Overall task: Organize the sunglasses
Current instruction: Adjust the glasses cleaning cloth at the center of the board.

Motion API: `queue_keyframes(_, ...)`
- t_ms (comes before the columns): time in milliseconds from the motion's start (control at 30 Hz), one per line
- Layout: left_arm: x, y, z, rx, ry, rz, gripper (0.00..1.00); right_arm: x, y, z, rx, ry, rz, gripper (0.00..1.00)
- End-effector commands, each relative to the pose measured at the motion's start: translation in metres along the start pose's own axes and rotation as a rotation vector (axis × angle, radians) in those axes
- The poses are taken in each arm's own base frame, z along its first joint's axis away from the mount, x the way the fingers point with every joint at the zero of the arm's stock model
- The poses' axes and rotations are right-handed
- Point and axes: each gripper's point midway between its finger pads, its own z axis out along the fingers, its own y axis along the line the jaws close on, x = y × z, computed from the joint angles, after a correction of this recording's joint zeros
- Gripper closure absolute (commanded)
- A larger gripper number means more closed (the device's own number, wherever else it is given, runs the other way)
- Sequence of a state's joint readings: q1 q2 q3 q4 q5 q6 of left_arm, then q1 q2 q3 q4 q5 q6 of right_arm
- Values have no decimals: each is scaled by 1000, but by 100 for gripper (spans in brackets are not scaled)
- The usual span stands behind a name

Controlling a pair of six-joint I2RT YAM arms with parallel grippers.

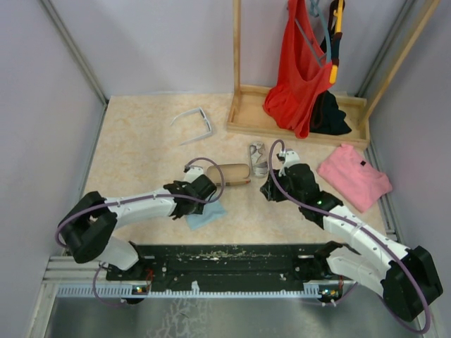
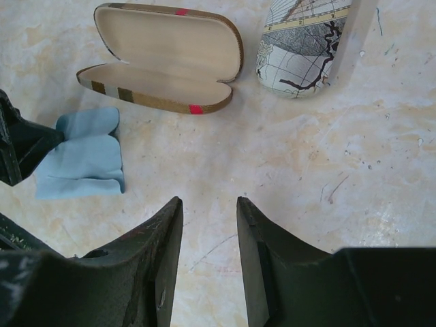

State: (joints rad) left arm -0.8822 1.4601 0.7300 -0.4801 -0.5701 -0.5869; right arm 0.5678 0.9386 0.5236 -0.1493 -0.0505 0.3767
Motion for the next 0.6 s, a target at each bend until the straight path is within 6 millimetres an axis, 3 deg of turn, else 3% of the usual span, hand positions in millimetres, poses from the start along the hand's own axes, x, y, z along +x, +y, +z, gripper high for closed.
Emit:
queue_keyframes(0,-13,5,0,-77,-28,-41,28,-14,8,1,-27,-47,-21,62)
queue_keyframes(167,-12,6,0,-90,-24,-42,29,-13,8,2,-30,-45,-21,62)
queue_keyframes(367,-8,8,-3,-84,-16,-43,39,-14,8,2,-32,-47,-21,62)
queue_keyframes(567,-3,-2,-4,-15,-11,-38,41,-13,10,3,-39,-46,-20,62)
